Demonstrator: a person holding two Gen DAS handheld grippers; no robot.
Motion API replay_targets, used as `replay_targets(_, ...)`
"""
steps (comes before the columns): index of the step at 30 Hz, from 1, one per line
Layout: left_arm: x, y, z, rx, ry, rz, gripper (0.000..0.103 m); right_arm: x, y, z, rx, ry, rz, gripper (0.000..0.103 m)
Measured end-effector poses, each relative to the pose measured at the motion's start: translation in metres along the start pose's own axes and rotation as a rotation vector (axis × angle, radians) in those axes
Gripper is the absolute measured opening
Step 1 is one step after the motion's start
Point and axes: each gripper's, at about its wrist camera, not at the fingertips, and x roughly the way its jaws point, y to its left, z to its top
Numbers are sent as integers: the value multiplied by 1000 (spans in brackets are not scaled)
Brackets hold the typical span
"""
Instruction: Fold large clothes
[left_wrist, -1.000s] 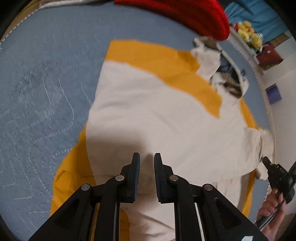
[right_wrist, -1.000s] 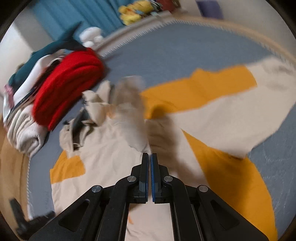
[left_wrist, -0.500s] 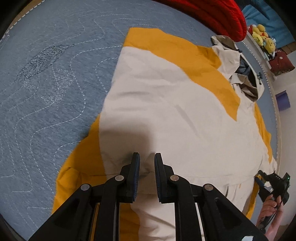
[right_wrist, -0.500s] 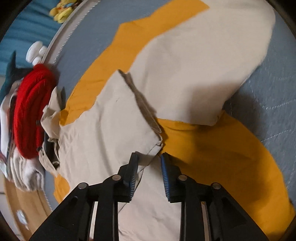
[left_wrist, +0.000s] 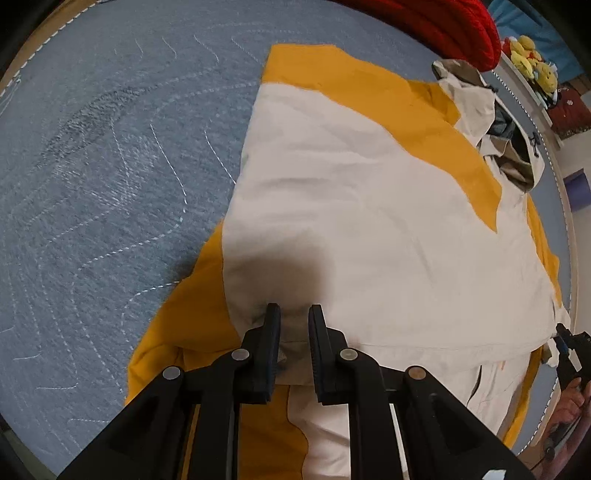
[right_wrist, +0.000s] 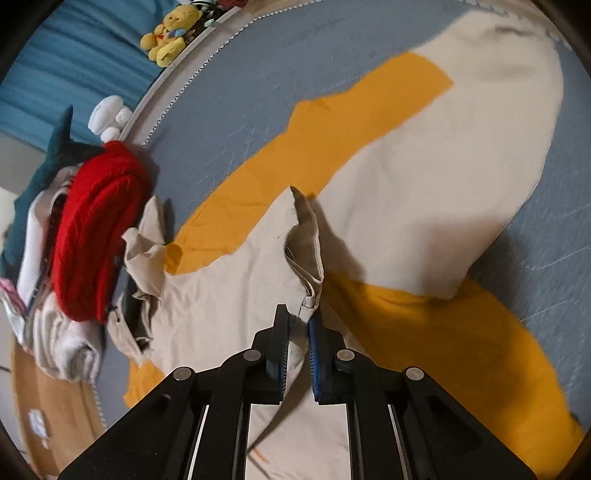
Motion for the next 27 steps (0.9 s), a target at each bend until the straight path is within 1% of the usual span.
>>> replay_targets(1,0,0,0,1,-2,5,14,0,-2,0,6,-2,-30,13)
replay_targets(2,-2,-1,0,1,-6,10,14,0,-6,1,9,-2,-58,17)
replay_targets(3,-6,-3,0,2,-20,13,14,0,-11,2,12,-15,-113,18)
replay_targets(4,-12,-6,1,11,-39,3,15,-5,-15,2,13,-47,-171,18)
replay_targets(5,-16,-10,1,27,-54,-6,16,-15,-16,4,11,-100,-232,18)
replay_targets(6,-19,-14,0,47,-65,-14,17,-24,-16,6,4,-146,-257,18)
replay_targets(7,-19,-17,-2,66,-70,-18,18,-35,-11,9,-22,-203,-258,18)
replay_targets(8,-17,-21,-3,82,-67,-21,19,-40,-5,10,-53,-229,-246,18)
replay_targets(9,-14,-24,-5,93,-54,-21,19,-43,6,9,-110,-245,-214,19)
replay_targets(10,-9,-26,-7,100,-39,-21,19,-41,13,8,-156,-235,-178,20)
replay_targets(11,-4,-28,-9,106,-23,-18,19,-33,22,5,-211,-192,-122,25)
replay_targets(12,1,-30,-10,110,-10,-8,20,-21,29,2,-250,-123,-66,28)
replay_targets(13,7,-31,-12,114,1,6,20,-7,30,-2,-263,-52,-34,30)
replay_targets(14,9,-31,-12,116,6,13,21,4,29,-5,-262,0,-25,31)
replay_targets(15,10,-32,-13,119,7,19,21,18,24,-9,-253,67,-40,31)
replay_targets(16,9,-34,-13,122,5,24,21,32,18,-12,-245,120,-90,32)
replay_targets(17,5,-37,-13,130,-1,32,21,39,13,-13,-244,144,-129,31)
replay_targets(18,1,-41,-14,145,-15,34,22,43,9,-14,-242,153,-150,31)
replay_targets(19,-1,-48,-14,161,-28,32,26,41,9,-12,-240,149,-148,31)
replay_targets(20,-2,-53,-15,177,-37,32,28,39,12,-14,-247,147,-154,31)
replay_targets(22,2,-59,-17,205,-38,35,31,33,19,-14,-286,123,-174,31)
replay_targets(24,17,-55,-20,195,3,54,31,30,20,-13,-304,109,-189,31)
replay_targets(26,18,-57,-20,187,-2,67,31,33,17,-14,-297,115,-205,31)
replay_targets(27,12,-65,-18,193,-14,81,31,33,13,-12,-291,117,-222,31)
